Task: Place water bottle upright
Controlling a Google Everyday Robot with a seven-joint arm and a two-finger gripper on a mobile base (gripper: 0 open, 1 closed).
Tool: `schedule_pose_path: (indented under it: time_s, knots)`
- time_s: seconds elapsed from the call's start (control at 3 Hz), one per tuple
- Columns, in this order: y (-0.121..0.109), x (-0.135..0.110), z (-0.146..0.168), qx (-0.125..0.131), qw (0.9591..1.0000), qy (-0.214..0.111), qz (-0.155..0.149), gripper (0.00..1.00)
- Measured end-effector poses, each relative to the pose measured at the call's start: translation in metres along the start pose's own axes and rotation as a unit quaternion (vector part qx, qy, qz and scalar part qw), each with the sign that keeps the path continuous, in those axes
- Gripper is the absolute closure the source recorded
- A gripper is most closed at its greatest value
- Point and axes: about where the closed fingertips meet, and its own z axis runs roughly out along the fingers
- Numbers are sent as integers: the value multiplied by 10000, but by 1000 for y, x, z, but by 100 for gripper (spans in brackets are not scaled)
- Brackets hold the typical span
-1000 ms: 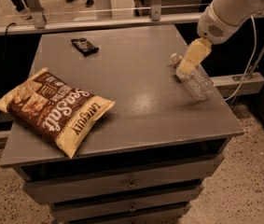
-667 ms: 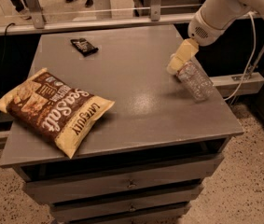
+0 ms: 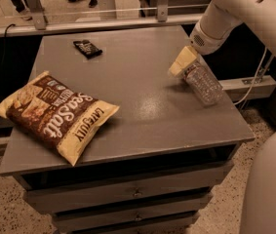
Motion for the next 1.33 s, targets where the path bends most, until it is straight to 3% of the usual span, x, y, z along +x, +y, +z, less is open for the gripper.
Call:
schedule_pose_path:
  time_s: [0.33,0.67,1.0,1.33]
  knots:
    - [0,5,10,56,9993,276,264,17]
    - [-5,15,13,142,9979,452,442,41]
    - [-8,20,11,168,9975,454,513,63]
    - [-1,0,-10,56,9996,-75,262,87]
